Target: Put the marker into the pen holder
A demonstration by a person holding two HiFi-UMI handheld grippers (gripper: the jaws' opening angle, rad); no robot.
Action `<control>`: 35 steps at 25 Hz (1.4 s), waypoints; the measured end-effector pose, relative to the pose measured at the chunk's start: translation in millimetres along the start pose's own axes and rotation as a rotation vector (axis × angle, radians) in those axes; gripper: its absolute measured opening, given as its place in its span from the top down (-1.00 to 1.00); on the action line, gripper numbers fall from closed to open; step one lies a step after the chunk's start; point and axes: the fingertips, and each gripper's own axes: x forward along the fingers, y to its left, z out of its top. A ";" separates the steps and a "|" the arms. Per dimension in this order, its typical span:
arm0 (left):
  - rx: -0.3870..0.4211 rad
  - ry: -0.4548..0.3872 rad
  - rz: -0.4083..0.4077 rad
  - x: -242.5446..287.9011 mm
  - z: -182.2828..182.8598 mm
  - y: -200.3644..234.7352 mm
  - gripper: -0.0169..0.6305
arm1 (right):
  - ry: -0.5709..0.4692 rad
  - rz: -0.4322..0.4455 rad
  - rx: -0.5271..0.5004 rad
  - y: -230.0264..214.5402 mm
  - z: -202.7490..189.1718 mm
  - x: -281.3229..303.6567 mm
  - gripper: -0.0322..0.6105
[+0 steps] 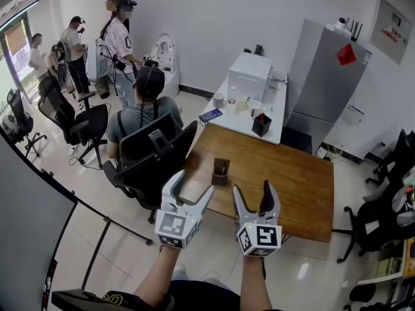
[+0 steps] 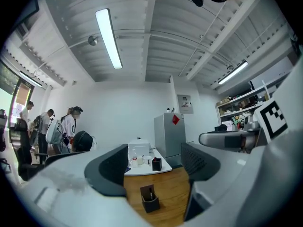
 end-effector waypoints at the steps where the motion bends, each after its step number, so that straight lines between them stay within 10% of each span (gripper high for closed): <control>1: 0.001 -0.006 -0.003 -2.2 2.4 0.3 -0.15 | -0.003 -0.005 -0.002 1.9 1.8 -1.5 -0.29; 35: 0.023 -0.045 -0.067 -38.6 15.7 35.0 -0.13 | -0.006 -0.151 -0.093 41.4 17.1 -14.9 -0.26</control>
